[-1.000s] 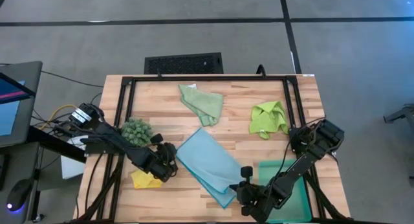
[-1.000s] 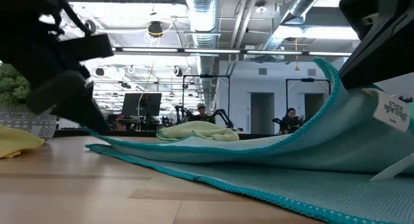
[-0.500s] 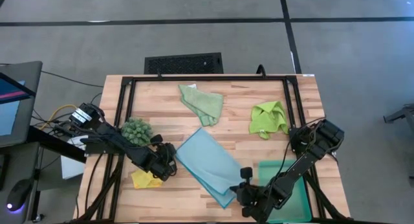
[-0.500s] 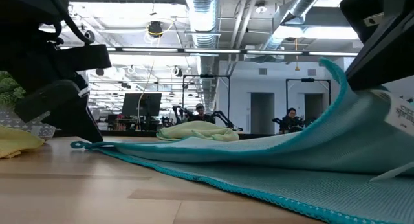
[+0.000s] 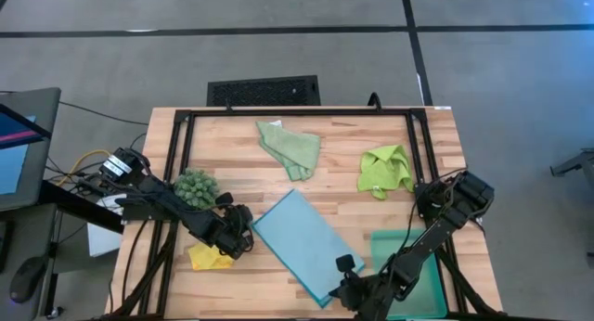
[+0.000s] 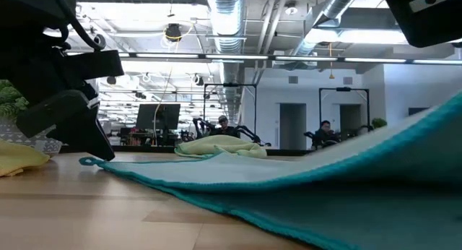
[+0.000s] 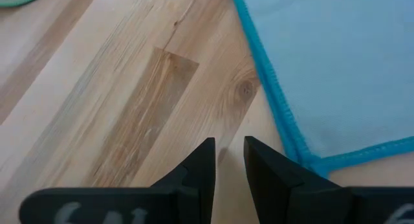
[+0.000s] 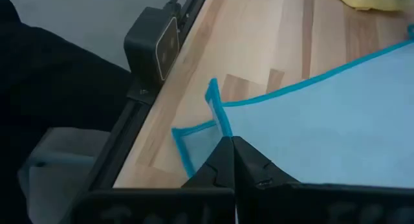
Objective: Fold microfiber towels
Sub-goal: Fold the blue microfiber cloth
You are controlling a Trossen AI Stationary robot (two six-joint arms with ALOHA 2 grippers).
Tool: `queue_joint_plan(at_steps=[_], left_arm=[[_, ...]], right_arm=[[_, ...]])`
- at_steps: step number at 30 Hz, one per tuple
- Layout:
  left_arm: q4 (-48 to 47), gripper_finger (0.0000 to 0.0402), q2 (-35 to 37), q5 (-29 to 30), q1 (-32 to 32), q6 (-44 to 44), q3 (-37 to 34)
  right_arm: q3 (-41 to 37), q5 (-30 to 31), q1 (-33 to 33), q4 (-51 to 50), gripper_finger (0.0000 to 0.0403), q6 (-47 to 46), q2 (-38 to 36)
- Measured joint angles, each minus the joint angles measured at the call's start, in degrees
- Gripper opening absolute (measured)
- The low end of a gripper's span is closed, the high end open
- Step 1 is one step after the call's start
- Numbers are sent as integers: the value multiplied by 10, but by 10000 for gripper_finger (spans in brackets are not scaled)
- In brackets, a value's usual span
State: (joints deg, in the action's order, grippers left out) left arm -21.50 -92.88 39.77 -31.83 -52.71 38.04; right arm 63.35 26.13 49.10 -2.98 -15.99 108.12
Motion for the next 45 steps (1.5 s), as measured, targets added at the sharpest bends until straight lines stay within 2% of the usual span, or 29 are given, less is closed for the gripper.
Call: queue_joint_plan(at_steps=[8, 13, 17, 27, 35, 42, 45], left_arm=[[0, 74, 0, 0, 0, 0, 0], [0, 74, 0, 1, 0, 0, 0], [0, 74, 0, 1, 0, 0, 0], [-1, 74, 0, 0, 0, 4, 1], [0, 74, 0, 7, 0, 39, 44], [41, 74, 0, 29, 6, 46, 53], [75, 74, 0, 12, 15, 54, 38]], right_arm=[[0, -8, 0, 0, 8, 1, 0], [-1, -20, 0, 6, 19, 21, 32], [-1, -39, -1, 9, 36, 30, 56], [0, -68, -1, 42, 92, 23, 47], [0, -67, -2, 70, 125, 71, 47], [0, -67, -18, 102, 122, 77, 47], [0, -104, -28, 96, 106, 54, 47]])
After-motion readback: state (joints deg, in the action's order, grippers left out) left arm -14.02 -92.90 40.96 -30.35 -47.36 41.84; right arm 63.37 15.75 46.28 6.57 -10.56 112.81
